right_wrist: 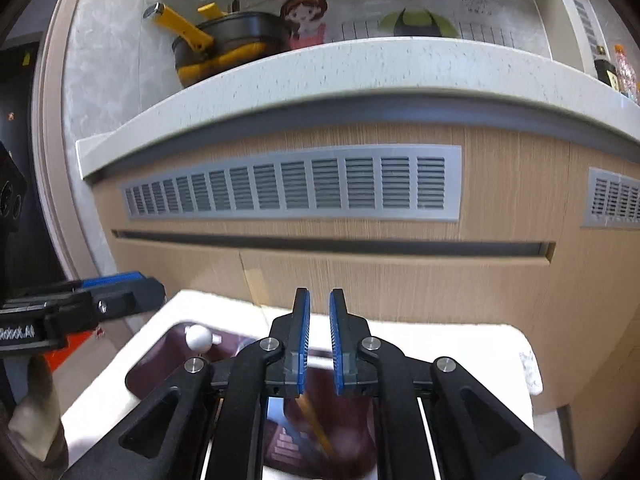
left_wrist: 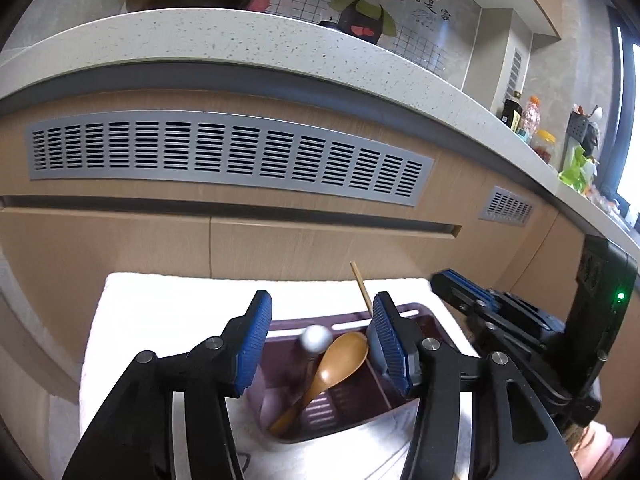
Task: Organize utensils
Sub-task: 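Withdraw both open tools from the caddy back toward the utensils on the table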
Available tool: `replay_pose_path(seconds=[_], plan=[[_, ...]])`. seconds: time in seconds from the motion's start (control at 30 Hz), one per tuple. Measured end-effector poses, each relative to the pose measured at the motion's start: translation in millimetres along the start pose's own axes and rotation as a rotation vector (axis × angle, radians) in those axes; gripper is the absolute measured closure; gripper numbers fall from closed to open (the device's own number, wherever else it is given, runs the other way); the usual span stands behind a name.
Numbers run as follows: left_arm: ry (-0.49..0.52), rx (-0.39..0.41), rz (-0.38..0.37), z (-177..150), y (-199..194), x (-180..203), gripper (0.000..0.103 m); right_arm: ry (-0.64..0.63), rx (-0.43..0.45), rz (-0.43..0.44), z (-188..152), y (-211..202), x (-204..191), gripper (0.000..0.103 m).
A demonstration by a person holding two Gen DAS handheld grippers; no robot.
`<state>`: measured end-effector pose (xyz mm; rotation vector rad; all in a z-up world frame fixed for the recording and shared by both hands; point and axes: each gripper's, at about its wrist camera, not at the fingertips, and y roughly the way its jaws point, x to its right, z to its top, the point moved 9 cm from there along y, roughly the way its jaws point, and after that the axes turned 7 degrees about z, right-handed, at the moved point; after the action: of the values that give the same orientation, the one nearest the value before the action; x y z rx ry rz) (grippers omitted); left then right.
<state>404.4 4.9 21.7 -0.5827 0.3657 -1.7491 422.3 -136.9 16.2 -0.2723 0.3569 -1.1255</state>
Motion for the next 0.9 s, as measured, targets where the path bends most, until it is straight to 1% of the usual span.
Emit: replay_pose_path(seconds=[0.03, 0.07, 0.1, 0.13, 0.17, 0.2, 0.23, 0.27, 0.3, 0.4, 0.43, 0.5, 0.53, 0.57, 0.6, 0.67, 0.8, 0.9], plan=[[-0.001, 0.002, 0.004, -0.8, -3.3, -1.3, 0.049, -0.004, -0.006, -0.004, -3.1, -5.8, 0.8, 0.09], [0.001, 0.001, 0.009, -3.7, -7.2, -2.8, 0.049, -0.01, -0.012, -0.012, -6.5, -13.0, 1.9, 0.082], [0.005, -0.002, 0.015, -6.6, -10.6, -4.7, 0.049, -0.013, -0.017, -0.019, -9.2, -19.1, 2.7, 0.07], [0.009, -0.005, 0.025, -10.3, -14.6, -6.5, 0.049, -0.017, -0.019, -0.03, -12.7, -28.0, 3.8, 0.066], [0.015, -0.009, 0.037, -15.1, -18.9, -7.9, 0.049, -0.022, -0.02, -0.04, -16.2, -36.4, 4.3, 0.058], [0.019, -0.017, 0.044, -21.1, -23.4, -9.1, 0.047, -0.028, -0.024, -0.05, -20.1, -44.9, 4.8, 0.052], [0.021, -0.025, 0.046, -26.5, -27.4, -10.5, 0.046, -0.037, -0.031, -0.063, -25.7, -55.2, 5.0, 0.05], [0.025, -0.037, 0.048, -34.5, -32.0, -11.7, 0.043, -0.041, -0.037, -0.069, -29.0, -61.8, 5.0, 0.046], [0.033, -0.048, 0.05, -41.7, -35.3, -11.0, 0.04, -0.048, -0.049, -0.076, -35.5, -70.8, 4.4, 0.039], [0.059, -0.079, 0.065, -67.5, -48.0, -11.1, 0.039, -0.067, -0.076, -0.11, -51.9, -92.2, 3.2, 0.027], [0.066, -0.093, 0.065, -78.7, -54.0, -10.9, 0.039, -0.075, -0.086, -0.117, -56.4, -97.6, 2.0, 0.025], [0.079, -0.116, 0.068, -97.6, -65.0, -12.0, 0.038, -0.091, -0.107, -0.132, -67.4, -109.0, -1.2, 0.014], [0.085, -0.128, 0.072, -106.5, -70.7, -12.7, 0.038, -0.098, -0.117, -0.139, -73.1, -115.4, -3.4, 0.011], [0.088, -0.138, 0.075, -114.0, -76.0, -13.6, 0.036, -0.104, -0.126, -0.148, -79.2, -121.6, -5.5, 0.006], [0.091, -0.148, 0.078, -123.1, -81.9, -14.9, 0.033, -0.111, -0.137, -0.157, -85.6, -126.7, -7.8, 0.004], [0.106, -0.169, 0.083, -142.7, -94.8, -16.6, 0.03, -0.129, -0.157, -0.165, -98.4, -135.9, -13.2, 0.002], [0.126, -0.22, 0.086, -179.7, -115.0, -18.6, 0.029, -0.153, -0.211, -0.181, -128.8, -151.8, -19.7, 0.002], [0.149, -0.257, 0.087, -203.2, -122.4, -17.0, 0.029, -0.155, -0.256, -0.184, -151.0, -160.1, -23.3, 0.001]])
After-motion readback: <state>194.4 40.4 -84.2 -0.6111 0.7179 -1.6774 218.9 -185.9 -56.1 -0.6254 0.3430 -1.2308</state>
